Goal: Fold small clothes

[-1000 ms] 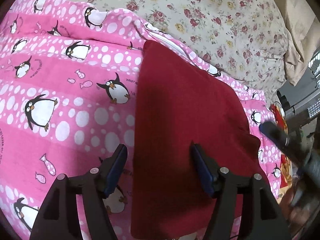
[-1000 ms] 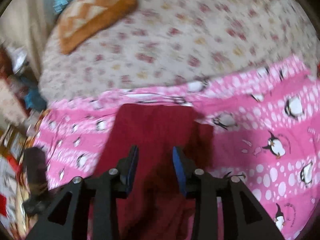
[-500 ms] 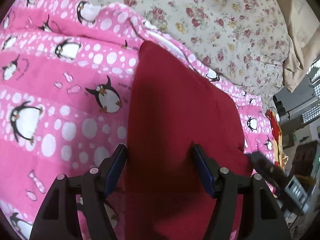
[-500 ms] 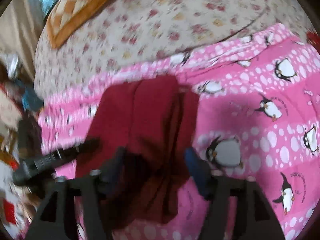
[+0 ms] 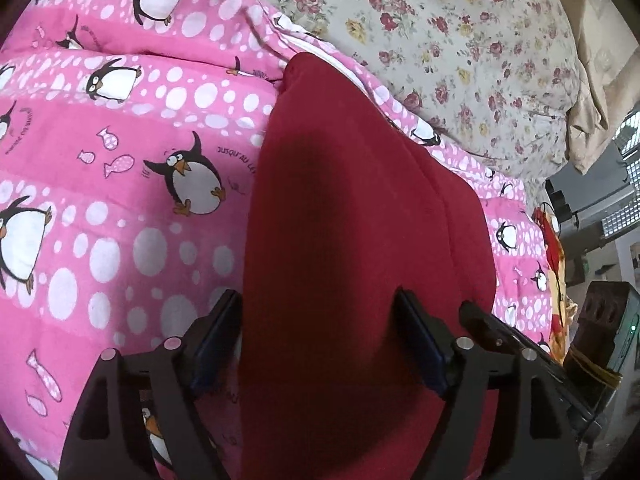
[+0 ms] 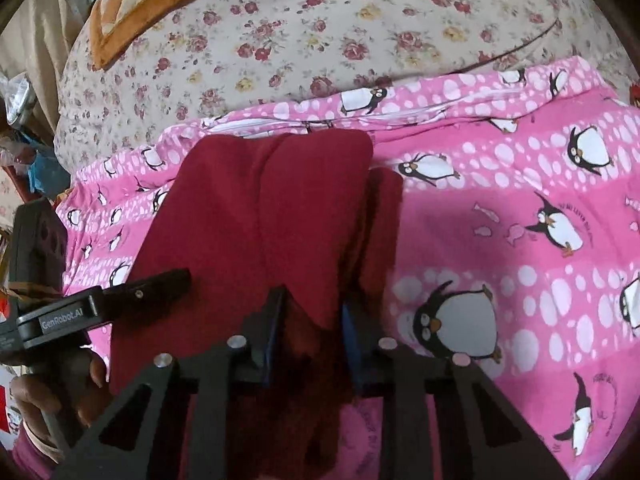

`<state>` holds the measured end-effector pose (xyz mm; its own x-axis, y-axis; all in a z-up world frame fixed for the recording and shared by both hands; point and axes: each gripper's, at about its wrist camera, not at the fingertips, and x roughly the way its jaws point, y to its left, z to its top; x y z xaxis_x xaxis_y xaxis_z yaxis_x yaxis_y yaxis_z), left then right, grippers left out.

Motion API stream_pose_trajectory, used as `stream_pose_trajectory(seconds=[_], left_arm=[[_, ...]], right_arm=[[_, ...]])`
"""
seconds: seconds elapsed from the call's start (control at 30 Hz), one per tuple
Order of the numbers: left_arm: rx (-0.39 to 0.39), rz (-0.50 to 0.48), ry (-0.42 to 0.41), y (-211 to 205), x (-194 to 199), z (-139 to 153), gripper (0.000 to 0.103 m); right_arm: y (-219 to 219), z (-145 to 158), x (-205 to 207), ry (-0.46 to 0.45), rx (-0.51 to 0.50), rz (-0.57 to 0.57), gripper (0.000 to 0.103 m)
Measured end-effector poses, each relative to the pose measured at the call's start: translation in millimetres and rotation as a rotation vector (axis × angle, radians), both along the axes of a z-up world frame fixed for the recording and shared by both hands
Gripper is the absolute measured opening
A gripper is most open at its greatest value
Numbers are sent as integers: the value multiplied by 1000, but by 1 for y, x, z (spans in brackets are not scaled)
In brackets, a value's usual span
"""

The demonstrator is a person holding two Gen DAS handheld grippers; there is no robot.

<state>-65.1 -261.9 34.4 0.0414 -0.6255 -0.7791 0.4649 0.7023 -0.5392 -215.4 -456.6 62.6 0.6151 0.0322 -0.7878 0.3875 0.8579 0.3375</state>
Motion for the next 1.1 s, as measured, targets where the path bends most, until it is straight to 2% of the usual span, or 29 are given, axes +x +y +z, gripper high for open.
stream_pose_trajectory(seconds=[0.07, 0.2, 0.37, 0.43, 0.47, 0.5, 0.53, 0.6, 0.7, 0.8, 0.97, 1.03, 1.1], left_arm=[[2, -6, 15, 0, 3, 0, 60], [2, -18, 28, -2, 6, 0, 60], [-13, -36, 22, -2, 9, -4, 63], [-24, -42, 8, -3, 7, -5, 64], [-22, -46, -3, -4, 6, -4, 63], [-20, -60, -30, -5, 3, -2, 55], [-29, -75, -38, -5, 1, 0, 45], [-32, -76, -55, -4, -3, 4, 37], [-46, -84, -82, 3, -12, 19, 23], [-51, -106, -97, 18, -30, 41, 19], [-28, -100, -60, 69, -65, 72, 19], [-16, -79, -69, 93, -81, 76, 21], [22, -47, -39, 113, -95, 67, 22]], right_arm=[[-2, 4, -4, -27, 19, -7, 31], [-20, -2, -10, -47, 86, -101, 80], [-35, -24, -5, -84, 214, -93, 87], [-35, -29, 3, -102, 206, -65, 91], [-33, -29, 7, -101, 193, -52, 92], [-29, -29, 13, -93, 174, -27, 91], [-25, -28, 16, -85, 157, -7, 81], [-17, -24, 19, -102, 181, 30, 57], [-8, -9, 16, -92, 147, 33, 46], [3, 14, 6, -107, 168, 58, 44], [45, 53, -23, -106, 167, 153, 44], [65, 59, -36, -104, 168, 188, 45], [81, 51, -48, -90, 205, 205, 49]])
